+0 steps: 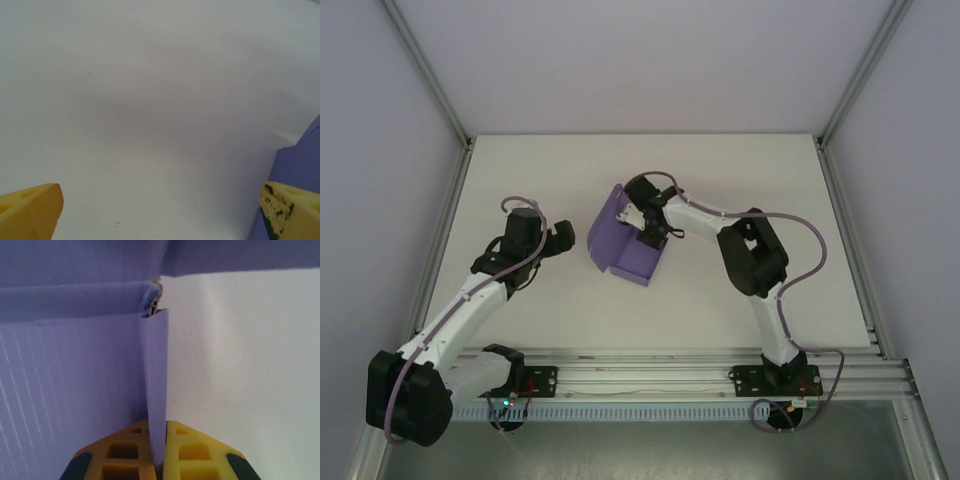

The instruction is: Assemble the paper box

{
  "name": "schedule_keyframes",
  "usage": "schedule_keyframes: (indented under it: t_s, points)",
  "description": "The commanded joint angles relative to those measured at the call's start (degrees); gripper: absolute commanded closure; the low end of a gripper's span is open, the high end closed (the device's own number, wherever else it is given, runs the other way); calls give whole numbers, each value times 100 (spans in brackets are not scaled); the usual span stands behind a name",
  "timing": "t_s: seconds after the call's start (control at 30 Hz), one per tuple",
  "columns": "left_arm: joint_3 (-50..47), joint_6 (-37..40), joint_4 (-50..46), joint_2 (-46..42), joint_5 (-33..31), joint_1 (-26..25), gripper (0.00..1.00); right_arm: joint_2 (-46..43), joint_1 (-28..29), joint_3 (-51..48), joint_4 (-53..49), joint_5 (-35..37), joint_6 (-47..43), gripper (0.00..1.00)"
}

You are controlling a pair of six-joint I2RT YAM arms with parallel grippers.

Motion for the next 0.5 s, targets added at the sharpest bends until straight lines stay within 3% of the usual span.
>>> schedule_keyframes:
  t_s: [0.0, 0.23, 0.47]
  points:
    - [-45, -64, -253, -172, -297, 64, 0, 693, -47, -547, -272, 1477, 541, 99]
    - [-36, -165, -373, -358, -357, 62, 0, 667, 23, -801, -174, 1914, 937, 91]
    - [33, -151, -455, -472, -336, 62, 0, 547, 24, -811, -253, 1715, 1145, 78]
